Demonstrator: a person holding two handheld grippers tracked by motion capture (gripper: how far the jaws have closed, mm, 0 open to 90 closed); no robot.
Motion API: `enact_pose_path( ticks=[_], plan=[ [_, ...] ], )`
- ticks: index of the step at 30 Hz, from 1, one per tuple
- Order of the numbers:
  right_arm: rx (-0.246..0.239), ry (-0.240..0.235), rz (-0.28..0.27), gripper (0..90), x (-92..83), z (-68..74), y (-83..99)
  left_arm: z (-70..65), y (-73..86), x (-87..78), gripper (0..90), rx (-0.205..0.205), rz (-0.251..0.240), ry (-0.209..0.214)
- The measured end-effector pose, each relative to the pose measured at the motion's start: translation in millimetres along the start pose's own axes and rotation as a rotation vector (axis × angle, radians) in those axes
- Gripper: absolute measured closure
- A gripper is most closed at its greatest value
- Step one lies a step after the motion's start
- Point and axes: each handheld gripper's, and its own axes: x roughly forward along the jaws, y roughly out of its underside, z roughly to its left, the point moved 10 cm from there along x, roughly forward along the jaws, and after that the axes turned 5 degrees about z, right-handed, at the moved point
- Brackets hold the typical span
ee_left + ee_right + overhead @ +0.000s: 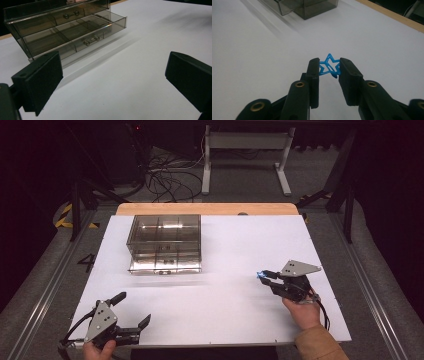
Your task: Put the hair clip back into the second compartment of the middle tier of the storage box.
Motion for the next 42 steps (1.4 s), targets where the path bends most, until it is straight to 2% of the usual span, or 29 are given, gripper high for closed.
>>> enact_pose_path(
  ticks=[16,21,34,42],
  plan=[
    [-0.006,0.001,0.003,70.9,-0.7,0.0,-0.5,0.2,0.1,0.0,2.0,0.000,0.000,0.000],
    [-0.007,-0.012,0.001,70.9,-2.9,2.8,-6.0,0.0,0.1,0.3,2.0,0.003,0.003,-0.003],
    [-0.030,-0.066,-0.002,70.9,5.4,14.7,-34.2,-0.6,2.8,-2.4,2.0,-0.008,0.005,-0.007],
    [-0.066,-0.102,-0.005,70.9,16.0,26.5,-56.8,-0.2,4.6,-6.1,2.0,-0.011,0.005,-0.012]
  ],
)
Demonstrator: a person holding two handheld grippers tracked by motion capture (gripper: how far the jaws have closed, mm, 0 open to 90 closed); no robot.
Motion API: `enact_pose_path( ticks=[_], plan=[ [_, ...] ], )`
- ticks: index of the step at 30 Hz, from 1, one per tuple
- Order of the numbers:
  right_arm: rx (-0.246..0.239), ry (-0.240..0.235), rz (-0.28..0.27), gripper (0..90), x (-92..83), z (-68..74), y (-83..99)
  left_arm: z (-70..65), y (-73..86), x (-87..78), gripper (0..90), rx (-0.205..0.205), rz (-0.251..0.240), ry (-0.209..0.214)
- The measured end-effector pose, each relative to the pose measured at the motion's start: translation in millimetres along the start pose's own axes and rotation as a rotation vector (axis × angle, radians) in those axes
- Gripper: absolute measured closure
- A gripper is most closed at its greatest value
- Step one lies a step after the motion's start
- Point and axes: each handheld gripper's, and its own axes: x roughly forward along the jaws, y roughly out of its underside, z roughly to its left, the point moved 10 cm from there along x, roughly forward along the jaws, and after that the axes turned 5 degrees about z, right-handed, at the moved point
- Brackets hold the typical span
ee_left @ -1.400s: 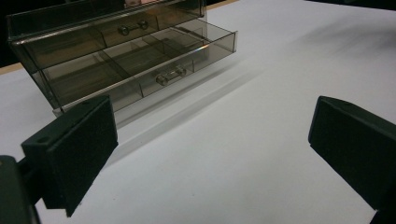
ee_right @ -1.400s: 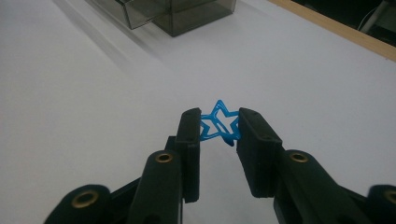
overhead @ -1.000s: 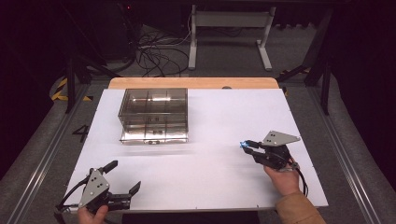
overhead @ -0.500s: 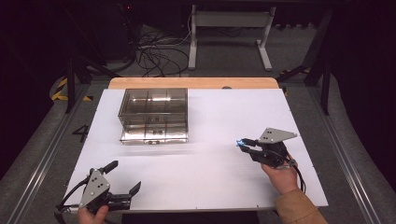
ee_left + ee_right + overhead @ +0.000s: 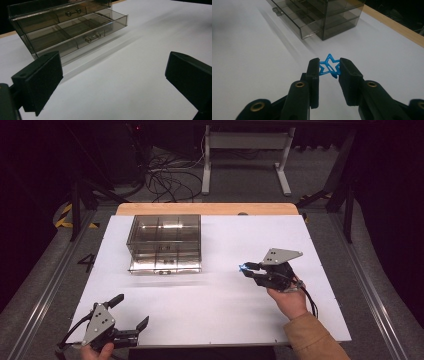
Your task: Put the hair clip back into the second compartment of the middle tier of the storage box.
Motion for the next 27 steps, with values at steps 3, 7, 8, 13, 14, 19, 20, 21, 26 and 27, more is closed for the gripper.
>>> enact_pose_path(
  ticks=[3,7,8,13,14,19,20,21,26,27],
  plan=[
    [-0.010,-0.013,-0.002,70.9,4.5,3.1,-8.2,0.5,0.6,-1.2,2.0,-0.002,0.001,-0.003],
    [-0.018,-0.034,-0.003,70.9,10.9,7.8,-18.7,0.6,0.7,-1.7,2.0,-0.003,0.002,-0.006],
    [-0.022,-0.039,-0.004,70.9,12.4,9.0,-21.3,0.6,0.8,-1.6,2.0,0.000,0.003,-0.006],
    [-0.024,-0.056,-0.003,70.9,21.2,14.7,-33.0,0.7,0.6,-1.5,2.0,-0.001,0.001,-0.004],
    [-0.025,-0.057,-0.001,71.0,22.6,15.1,-34.4,0.8,0.6,-1.7,2.0,-0.003,0.001,-0.005],
    [-0.027,-0.080,-0.009,70.9,30.0,20.3,-46.2,1.0,0.7,-1.8,2.0,-0.003,0.001,-0.004],
    [-0.027,-0.084,-0.010,70.9,31.0,21.1,-47.8,1.1,0.7,-1.8,2.0,-0.004,0.000,-0.004],
    [-0.029,-0.090,-0.013,70.9,32.5,22.3,-50.5,1.1,0.6,-1.8,2.0,-0.005,0.000,-0.004],
    [-0.045,-0.123,-0.041,70.9,38.4,28.6,-61.7,1.5,0.3,-1.5,2.0,-0.005,-0.002,-0.003],
    [-0.047,-0.124,-0.042,70.9,40.0,29.3,-63.5,1.7,0.2,-1.4,2.0,-0.004,-0.003,-0.004]
  ],
)
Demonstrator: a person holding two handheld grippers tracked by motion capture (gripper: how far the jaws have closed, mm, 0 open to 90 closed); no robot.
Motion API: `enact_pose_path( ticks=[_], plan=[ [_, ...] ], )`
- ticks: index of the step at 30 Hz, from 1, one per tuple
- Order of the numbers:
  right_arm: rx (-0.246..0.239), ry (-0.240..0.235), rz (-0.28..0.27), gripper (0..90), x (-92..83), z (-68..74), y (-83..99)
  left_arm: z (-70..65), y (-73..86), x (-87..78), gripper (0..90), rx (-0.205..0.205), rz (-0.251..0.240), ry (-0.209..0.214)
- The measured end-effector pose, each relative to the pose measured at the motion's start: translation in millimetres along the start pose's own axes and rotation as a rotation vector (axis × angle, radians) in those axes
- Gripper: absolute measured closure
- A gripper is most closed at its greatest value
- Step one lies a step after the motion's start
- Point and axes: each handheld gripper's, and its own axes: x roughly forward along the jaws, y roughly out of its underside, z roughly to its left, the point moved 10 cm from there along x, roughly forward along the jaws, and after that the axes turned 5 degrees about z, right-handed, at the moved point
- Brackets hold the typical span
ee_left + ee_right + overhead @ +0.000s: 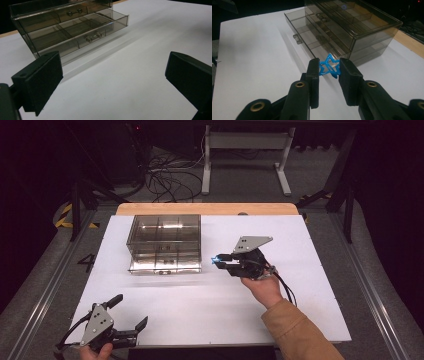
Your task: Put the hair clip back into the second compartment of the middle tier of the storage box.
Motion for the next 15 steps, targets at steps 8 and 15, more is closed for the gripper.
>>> enact_pose_path(
  ticks=[8,15],
  plan=[
    [-0.014,-0.014,0.007,70.9,13.0,2.6,-11.2,-0.3,-0.6,1.4,2.0,0.001,0.000,0.006],
    [-0.018,-0.016,0.009,70.9,17.3,4.7,-16.3,-0.5,-1.2,2.6,2.0,0.001,0.001,0.008]
  ],
)
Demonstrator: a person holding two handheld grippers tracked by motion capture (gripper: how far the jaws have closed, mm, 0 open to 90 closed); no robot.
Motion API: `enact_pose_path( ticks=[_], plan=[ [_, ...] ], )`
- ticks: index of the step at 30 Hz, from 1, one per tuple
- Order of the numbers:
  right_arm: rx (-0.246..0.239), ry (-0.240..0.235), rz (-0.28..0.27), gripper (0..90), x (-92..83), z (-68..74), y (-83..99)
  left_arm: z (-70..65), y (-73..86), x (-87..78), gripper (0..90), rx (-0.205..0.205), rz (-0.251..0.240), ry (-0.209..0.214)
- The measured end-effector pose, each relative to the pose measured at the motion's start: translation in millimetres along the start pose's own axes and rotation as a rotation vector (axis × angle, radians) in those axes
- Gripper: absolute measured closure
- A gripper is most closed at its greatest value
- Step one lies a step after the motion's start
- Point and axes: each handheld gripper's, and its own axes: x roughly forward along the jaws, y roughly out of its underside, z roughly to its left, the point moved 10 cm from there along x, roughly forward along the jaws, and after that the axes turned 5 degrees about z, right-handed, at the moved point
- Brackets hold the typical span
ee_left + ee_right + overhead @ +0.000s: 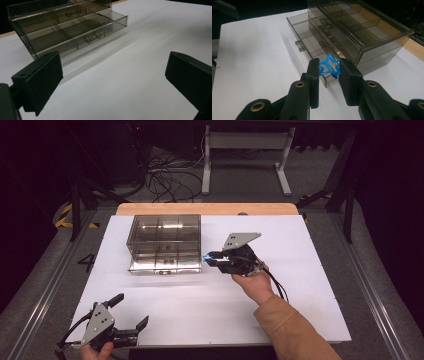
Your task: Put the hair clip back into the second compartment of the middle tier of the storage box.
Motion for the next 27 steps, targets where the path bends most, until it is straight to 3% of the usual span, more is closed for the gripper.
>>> enact_pose_path(
  ticks=[6,12,27],
  plan=[
    [-0.006,-0.004,0.005,70.9,3.3,3.1,-4.2,-0.3,-0.8,0.1,2.0,0.007,0.000,0.000],
    [-0.007,0.000,-0.037,70.9,9.0,7.9,-11.9,-0.3,-0.7,0.2,2.0,0.007,0.000,0.000],
    [-0.015,-0.024,-0.045,70.8,40.8,19.6,-27.1,0.0,-0.8,0.4,2.0,0.004,-0.002,0.002]
  ],
)
